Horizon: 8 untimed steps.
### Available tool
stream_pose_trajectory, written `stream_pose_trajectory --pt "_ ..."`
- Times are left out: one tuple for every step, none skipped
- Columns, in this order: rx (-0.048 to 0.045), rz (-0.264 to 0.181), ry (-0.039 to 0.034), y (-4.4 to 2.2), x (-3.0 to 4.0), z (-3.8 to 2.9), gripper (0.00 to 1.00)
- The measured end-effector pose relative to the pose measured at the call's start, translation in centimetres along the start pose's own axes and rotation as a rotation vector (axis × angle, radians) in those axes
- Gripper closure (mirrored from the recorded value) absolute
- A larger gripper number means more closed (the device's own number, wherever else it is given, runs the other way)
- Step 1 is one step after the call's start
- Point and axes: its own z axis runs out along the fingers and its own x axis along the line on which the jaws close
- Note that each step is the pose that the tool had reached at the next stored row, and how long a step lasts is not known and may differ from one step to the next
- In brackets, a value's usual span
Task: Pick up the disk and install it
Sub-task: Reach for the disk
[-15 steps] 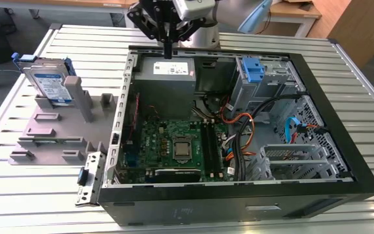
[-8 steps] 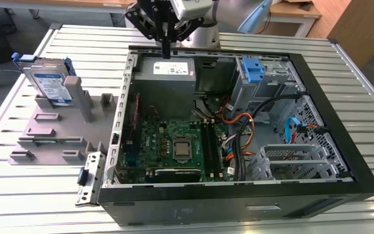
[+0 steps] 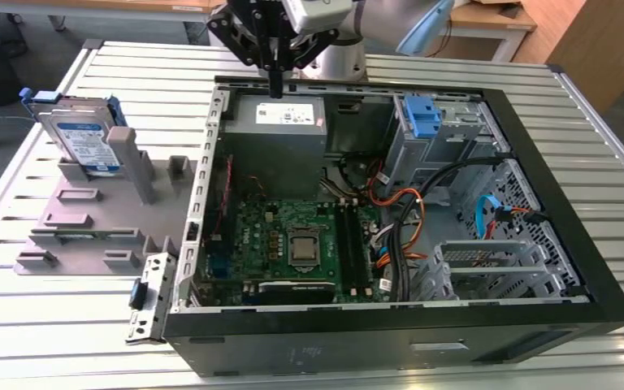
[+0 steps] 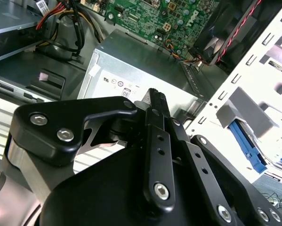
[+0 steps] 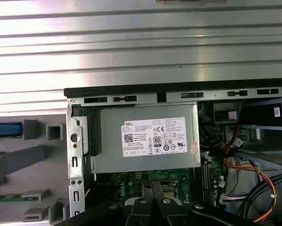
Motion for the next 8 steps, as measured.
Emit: stream_pose_trajectory --pt "0.0 0.0 -0.0001 0.0 0.02 0.0 0.89" --pt "0.0 0.0 -0.0001 0.0 0.05 0.0 0.89" --pt "0.0 0.0 -0.0002 -0.01 0.09 0.0 0.89" --pt "0.0 0.0 -0.0004 -0.01 0.12 0.0 0.89" --pt "0.0001 0.0 -0.0005 -0.01 0.15 -0.01 0.89" --pt "0.0 0.0 -0.0007 -0.02 0.19 -0.01 0.89" --pt "0.0 0.0 -0.0009 -0.02 0.23 -0.01 0.89" --pt "-0.0001 0.0 -0.001 -0.02 0.28 -0.01 0.89"
